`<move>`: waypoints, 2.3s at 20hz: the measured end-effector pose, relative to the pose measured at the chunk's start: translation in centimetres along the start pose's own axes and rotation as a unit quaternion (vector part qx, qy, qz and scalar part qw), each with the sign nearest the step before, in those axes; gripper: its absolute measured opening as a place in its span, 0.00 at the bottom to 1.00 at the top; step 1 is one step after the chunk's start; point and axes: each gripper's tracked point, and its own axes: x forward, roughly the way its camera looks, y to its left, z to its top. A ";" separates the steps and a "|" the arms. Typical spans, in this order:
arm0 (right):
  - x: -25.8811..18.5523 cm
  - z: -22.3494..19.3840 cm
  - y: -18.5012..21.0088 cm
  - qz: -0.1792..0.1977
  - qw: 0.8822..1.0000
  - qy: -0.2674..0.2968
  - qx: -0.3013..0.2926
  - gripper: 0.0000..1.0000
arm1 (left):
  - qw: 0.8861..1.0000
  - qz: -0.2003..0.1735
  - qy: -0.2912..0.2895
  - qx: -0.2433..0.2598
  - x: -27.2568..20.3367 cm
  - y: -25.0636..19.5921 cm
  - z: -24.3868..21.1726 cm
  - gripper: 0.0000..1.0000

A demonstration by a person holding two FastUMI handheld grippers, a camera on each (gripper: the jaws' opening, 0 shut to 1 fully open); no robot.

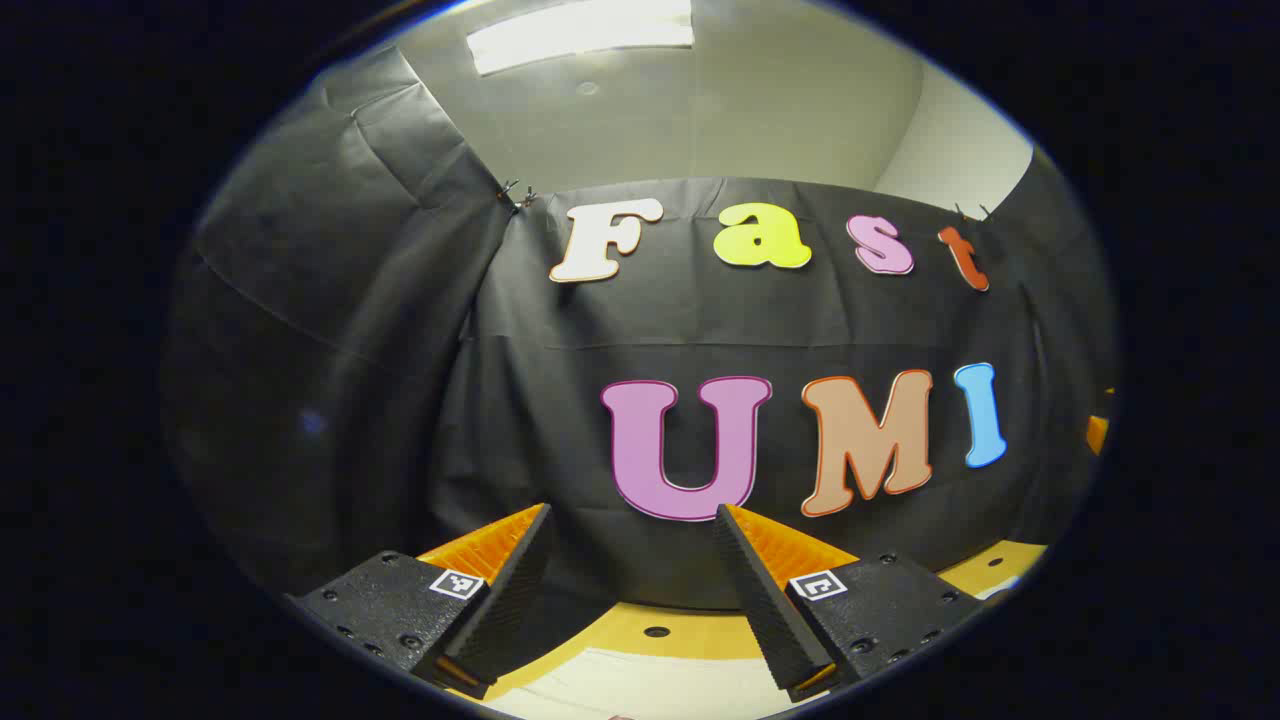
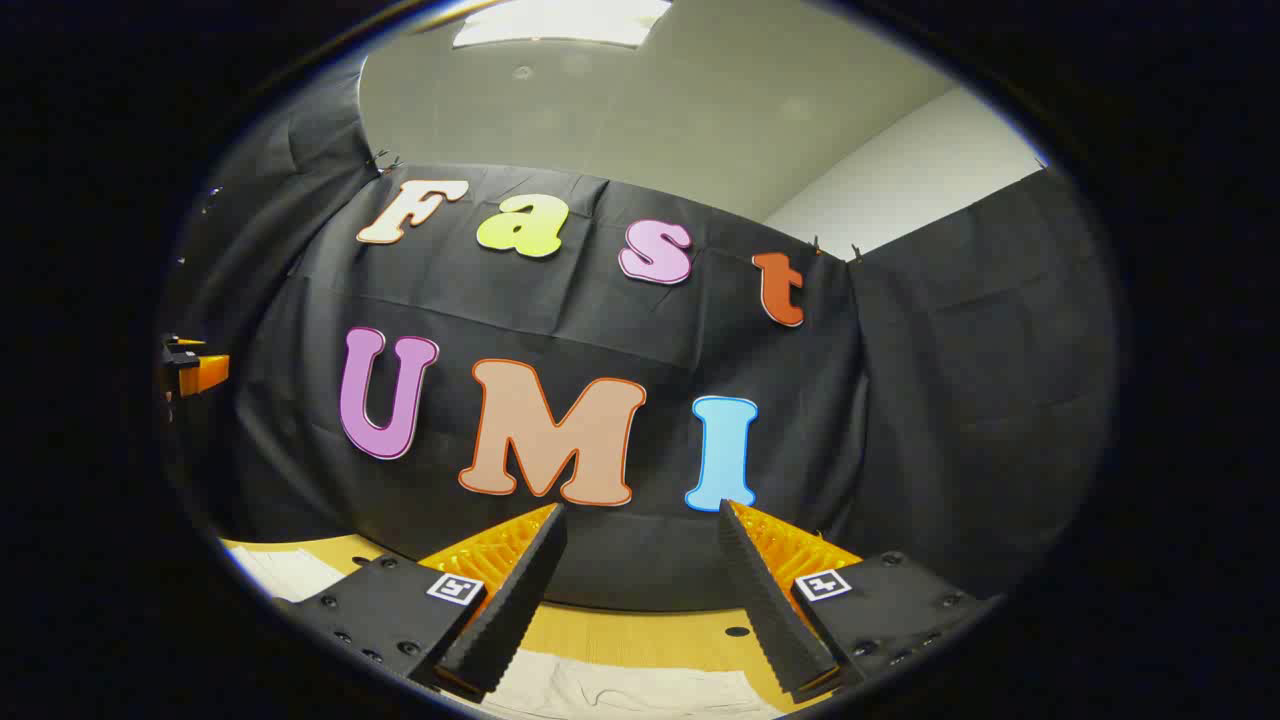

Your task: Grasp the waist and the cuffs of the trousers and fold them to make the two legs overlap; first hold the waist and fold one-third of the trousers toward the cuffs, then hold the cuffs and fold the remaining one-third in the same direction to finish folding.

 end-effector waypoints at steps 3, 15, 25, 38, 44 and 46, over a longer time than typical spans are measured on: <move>0.2 0.2 0.4 0.004 1.000 -0.002 -0.009 0.98 | 1.000 0.003 0.013 0.000 0.0 0.2 -0.7 0.94; 0.1 -1.3 0.6 0.005 1.000 0.016 -0.020 0.97 | 0.999 -0.024 -0.006 0.027 0.1 -1.0 -0.3 0.94; -2.6 -6.6 -2.9 0.039 0.987 0.058 -0.148 0.98 | 0.998 -0.047 0.001 0.033 -1.1 -2.9 -0.9 0.96; -9.4 -19.3 -4.2 0.165 0.905 0.134 -0.368 0.98 | 0.997 -0.065 0.025 0.032 -2.2 -5.1 -3.0 0.96; -14.1 -26.8 -3.0 0.245 0.857 0.185 -0.414 0.97 | 0.996 -0.062 0.034 0.049 -2.7 -4.8 -3.8 0.96; -15.1 -28.8 -3.3 0.261 0.844 0.203 -0.423 0.98 | 0.996 -0.061 0.039 0.053 -2.7 -4.7 -4.1 0.96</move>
